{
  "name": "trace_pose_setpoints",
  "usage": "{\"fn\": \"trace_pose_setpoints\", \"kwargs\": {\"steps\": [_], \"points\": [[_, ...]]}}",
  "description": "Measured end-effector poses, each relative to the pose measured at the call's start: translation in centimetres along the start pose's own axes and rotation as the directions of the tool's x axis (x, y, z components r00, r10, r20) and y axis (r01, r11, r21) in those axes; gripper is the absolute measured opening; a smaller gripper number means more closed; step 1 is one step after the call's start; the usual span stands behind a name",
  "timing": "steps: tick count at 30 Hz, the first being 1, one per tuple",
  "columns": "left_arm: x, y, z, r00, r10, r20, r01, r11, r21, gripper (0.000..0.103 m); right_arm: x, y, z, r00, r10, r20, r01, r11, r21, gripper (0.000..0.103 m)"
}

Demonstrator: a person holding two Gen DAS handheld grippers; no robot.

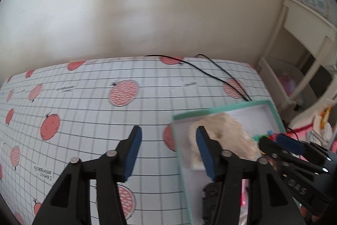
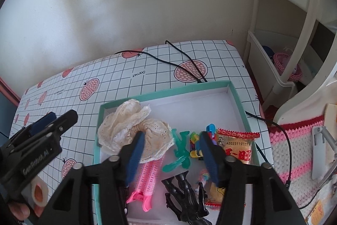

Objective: Organize objects

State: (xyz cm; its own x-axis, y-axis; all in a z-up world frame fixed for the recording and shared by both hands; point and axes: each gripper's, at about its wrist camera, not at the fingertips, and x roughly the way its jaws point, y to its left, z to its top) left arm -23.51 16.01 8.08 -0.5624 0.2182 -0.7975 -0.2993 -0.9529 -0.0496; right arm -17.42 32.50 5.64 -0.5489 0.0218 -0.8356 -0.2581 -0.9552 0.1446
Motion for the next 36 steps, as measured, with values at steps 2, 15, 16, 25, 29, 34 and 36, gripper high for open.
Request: {"fn": "trace_pose_setpoints", "kwargs": {"steps": [2, 15, 16, 25, 29, 34, 36], "points": [[0.2, 0.8, 0.0, 1.000, 0.023, 0.004, -0.023, 0.999, -0.028, 0.065, -0.1, 0.1, 0.0, 1.000, 0.003, 0.007, -0.003, 1.000, 0.000, 0.066], [0.7, 4.0, 0.2, 0.993, 0.119, 0.007, -0.117, 0.984, -0.132, 0.102, 0.0, 0.6, 0.1, 1.000, -0.002, 0.031, 0.003, 1.000, -0.003, 0.101], [0.6, 4.1, 0.1, 0.993, 0.122, 0.008, -0.119, 0.984, -0.135, 0.102, -0.1, 0.6, 0.1, 0.999, -0.004, 0.035, 0.004, 1.000, -0.003, 0.103], [0.4, 4.8, 0.3, 0.991, 0.132, 0.025, -0.126, 0.979, -0.158, 0.103, -0.1, 0.8, 0.2, 0.999, -0.003, 0.044, 0.003, 1.000, -0.001, 0.103], [0.2, 5.0, 0.2, 0.991, 0.131, 0.029, -0.125, 0.979, -0.162, 0.103, 0.1, 1.0, 0.1, 0.999, -0.006, 0.038, 0.006, 1.000, -0.005, 0.103], [-0.1, 5.3, 0.0, 0.989, 0.137, 0.045, -0.129, 0.979, -0.157, 0.103, -0.3, 1.5, -0.1, 0.999, -0.008, 0.044, 0.009, 1.000, -0.013, 0.103], [-0.2, 5.4, -0.1, 0.991, 0.129, 0.045, -0.121, 0.981, -0.151, 0.103, -0.5, 1.7, -0.1, 0.999, -0.009, 0.043, 0.010, 1.000, -0.013, 0.103]]}}
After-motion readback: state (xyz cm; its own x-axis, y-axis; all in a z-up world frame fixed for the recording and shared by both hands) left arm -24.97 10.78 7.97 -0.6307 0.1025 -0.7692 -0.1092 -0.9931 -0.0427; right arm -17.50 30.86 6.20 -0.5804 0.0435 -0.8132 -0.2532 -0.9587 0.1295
